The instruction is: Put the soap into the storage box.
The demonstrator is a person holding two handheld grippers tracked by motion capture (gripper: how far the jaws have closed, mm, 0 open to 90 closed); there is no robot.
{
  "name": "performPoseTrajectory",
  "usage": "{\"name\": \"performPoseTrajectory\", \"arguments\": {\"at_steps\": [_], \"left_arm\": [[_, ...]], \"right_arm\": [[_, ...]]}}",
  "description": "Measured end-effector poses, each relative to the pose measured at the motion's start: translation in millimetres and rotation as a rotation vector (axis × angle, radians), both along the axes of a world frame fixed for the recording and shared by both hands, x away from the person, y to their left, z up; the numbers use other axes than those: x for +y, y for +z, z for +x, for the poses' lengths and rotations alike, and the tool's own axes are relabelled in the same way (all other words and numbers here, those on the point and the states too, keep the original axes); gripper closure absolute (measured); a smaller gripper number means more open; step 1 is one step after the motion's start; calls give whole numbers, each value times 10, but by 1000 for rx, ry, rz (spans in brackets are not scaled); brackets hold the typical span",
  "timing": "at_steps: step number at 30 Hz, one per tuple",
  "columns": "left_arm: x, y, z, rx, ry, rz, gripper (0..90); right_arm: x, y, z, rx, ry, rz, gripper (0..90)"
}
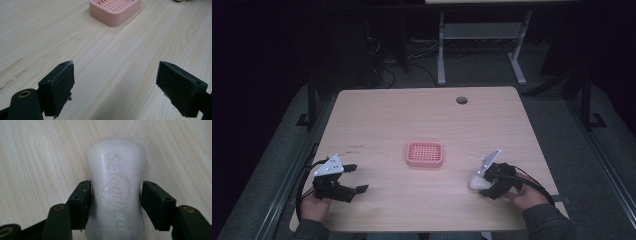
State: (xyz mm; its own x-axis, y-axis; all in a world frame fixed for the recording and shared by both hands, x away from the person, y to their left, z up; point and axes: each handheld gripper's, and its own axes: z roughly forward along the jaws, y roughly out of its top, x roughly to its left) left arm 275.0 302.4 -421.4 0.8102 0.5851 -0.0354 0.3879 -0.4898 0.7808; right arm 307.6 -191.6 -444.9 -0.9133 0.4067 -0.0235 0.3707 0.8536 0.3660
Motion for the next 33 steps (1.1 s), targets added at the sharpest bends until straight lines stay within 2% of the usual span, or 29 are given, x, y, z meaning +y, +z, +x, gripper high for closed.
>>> {"name": "performPoseTrajectory", "arguments": {"at_steps": [12,19,28,31,33], "left_arm": [[-1,1,-2,0,0,1,148],[3,4,-6,-2,1,-3,148],[9,7,-5,-3,0,-2,148],[12,9,-8,-3,4,-7,148],[16,8,-5,-3,4,-4,148]], "right_arm": [[8,-4,11,19,0,11,474],[16,8,15,8,8,1,486],[54,74,10,5,34,15,488],[81,102,30,-1,45,6,488],[84,124,49,-4,53,20,488]]}}
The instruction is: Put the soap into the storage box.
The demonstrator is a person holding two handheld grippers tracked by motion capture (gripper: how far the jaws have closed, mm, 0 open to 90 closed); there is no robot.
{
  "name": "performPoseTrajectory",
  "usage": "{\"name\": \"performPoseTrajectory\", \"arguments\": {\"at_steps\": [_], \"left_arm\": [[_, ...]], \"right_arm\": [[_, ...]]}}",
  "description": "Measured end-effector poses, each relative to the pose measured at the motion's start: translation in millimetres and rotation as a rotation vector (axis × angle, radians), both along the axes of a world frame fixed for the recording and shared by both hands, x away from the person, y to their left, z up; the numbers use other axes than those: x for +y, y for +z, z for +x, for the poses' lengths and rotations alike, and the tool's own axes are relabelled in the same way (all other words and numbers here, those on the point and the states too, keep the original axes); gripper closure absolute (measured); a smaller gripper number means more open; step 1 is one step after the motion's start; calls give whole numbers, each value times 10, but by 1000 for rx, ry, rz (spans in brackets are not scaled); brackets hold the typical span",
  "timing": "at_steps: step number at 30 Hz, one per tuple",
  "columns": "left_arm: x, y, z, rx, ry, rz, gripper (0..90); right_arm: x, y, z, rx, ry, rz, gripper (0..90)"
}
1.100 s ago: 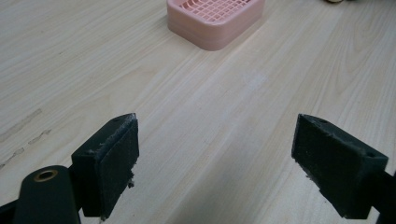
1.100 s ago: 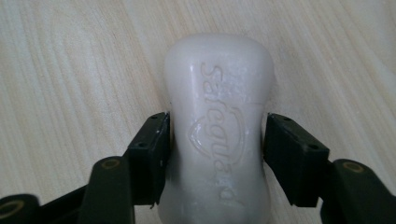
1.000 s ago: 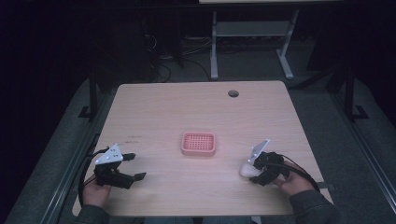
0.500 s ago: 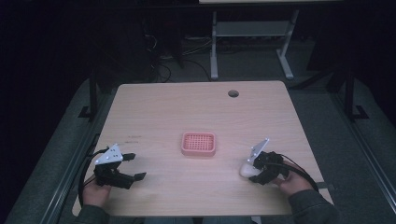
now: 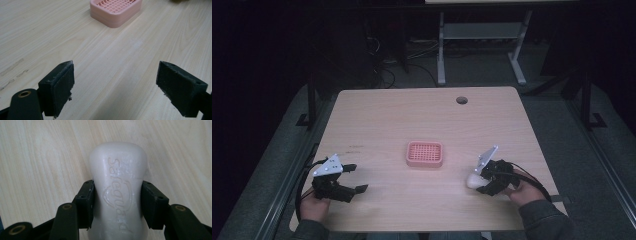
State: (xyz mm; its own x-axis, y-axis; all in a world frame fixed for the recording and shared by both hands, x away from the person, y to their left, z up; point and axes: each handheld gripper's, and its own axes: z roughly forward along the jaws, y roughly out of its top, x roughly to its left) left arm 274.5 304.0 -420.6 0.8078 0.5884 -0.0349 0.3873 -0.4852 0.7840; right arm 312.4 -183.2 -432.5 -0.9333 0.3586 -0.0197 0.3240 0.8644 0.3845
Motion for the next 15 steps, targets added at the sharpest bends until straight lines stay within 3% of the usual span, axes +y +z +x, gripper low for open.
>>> {"name": "performPoseTrajectory", "arguments": {"at_steps": [5,15], "left_arm": [[-5,-2,2,1,-4,3,148],[-1,2,3,-5,-4,-4,148]], "right_arm": [[-14,36,49,1,-1,35,488],[50,88,147,-4,14,41,488]]}}
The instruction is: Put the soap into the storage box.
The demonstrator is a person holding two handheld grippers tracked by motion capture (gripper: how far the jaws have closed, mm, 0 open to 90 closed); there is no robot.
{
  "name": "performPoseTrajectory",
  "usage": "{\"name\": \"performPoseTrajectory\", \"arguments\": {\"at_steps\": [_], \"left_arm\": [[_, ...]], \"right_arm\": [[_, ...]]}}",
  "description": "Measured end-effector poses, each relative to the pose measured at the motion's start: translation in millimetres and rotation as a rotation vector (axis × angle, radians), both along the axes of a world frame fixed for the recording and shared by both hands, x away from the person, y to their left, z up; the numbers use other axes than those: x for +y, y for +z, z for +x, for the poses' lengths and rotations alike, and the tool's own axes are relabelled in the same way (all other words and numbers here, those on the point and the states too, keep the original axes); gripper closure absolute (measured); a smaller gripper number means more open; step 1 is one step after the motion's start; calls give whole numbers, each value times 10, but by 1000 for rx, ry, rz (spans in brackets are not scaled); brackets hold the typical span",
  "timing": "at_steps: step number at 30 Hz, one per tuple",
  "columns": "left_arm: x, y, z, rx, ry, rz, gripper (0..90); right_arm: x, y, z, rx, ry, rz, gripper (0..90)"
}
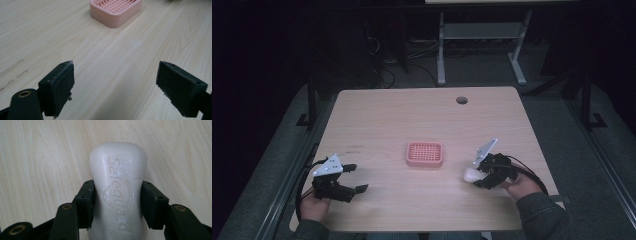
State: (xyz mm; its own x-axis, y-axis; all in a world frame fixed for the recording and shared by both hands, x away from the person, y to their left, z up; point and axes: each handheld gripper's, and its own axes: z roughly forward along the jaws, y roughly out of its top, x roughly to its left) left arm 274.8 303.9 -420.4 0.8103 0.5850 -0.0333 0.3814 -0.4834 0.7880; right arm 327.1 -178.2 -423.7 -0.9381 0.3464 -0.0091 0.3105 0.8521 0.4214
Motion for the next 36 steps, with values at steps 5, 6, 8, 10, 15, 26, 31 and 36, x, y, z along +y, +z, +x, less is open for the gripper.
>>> {"name": "performPoseTrajectory", "arguments": {"at_steps": [5,6,8,10,15,26,31,36], "left_arm": [[5,0,3,-1,0,2,148],[3,-1,3,2,3,-1,148],[3,1,2,4,3,1,148],[2,0,2,3,4,-1,148],[3,-1,3,2,4,-1,148],[4,-1,6,4,5,0,148],[6,-1,6,4,5,-2,148],[2,-1,4,4,4,-2,148]], "right_arm": [[45,32,44,-6,8,-5,488],[50,50,67,1,8,9,488],[64,63,89,0,12,7,488],[80,74,111,-1,17,9,487],[130,91,166,2,25,16,487],[243,91,257,8,45,32,488],[320,141,299,2,64,33,488],[401,186,340,-3,73,34,488]]}}
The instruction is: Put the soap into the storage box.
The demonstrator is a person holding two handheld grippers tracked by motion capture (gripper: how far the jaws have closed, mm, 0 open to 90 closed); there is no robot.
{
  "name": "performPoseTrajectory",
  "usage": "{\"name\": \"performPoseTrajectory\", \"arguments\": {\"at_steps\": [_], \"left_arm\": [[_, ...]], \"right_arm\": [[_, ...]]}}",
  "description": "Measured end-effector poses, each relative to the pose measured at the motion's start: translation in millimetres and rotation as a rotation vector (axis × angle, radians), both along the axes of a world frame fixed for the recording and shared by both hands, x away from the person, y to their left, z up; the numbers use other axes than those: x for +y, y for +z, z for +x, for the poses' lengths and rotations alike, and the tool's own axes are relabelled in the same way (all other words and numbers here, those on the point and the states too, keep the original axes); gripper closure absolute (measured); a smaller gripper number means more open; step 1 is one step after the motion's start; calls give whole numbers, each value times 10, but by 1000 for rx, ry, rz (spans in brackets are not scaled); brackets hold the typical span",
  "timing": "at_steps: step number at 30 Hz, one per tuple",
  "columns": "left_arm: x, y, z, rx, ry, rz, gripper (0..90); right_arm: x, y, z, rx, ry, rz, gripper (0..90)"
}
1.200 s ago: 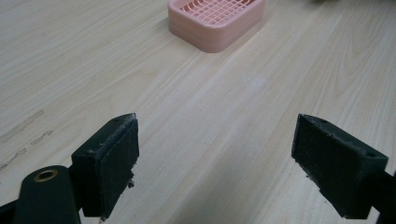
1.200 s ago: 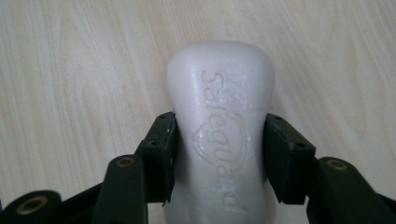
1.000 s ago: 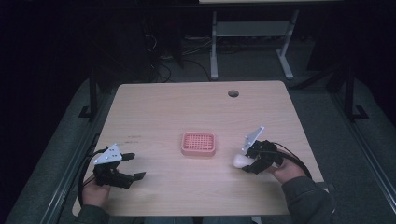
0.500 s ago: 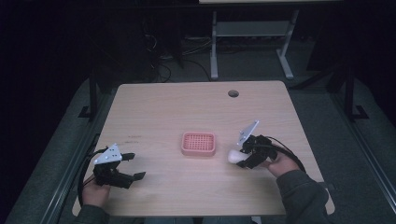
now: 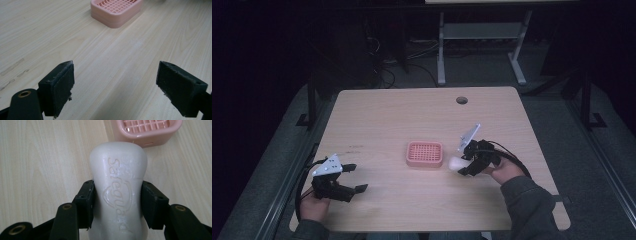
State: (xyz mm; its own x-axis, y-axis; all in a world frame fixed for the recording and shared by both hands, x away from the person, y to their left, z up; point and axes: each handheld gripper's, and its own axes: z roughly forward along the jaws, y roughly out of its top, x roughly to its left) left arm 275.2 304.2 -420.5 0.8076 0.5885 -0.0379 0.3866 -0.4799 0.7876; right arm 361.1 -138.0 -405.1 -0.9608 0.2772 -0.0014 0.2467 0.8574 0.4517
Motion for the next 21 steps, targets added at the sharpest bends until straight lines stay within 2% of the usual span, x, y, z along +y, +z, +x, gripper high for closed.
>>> {"name": "performPoseTrajectory", "arguments": {"at_steps": [18,21], "left_arm": [[7,3,2,-2,0,0,148],[6,1,2,-1,1,-1,148]], "right_arm": [[245,77,162,7,34,-4,488],[259,82,188,6,32,12,488]]}}
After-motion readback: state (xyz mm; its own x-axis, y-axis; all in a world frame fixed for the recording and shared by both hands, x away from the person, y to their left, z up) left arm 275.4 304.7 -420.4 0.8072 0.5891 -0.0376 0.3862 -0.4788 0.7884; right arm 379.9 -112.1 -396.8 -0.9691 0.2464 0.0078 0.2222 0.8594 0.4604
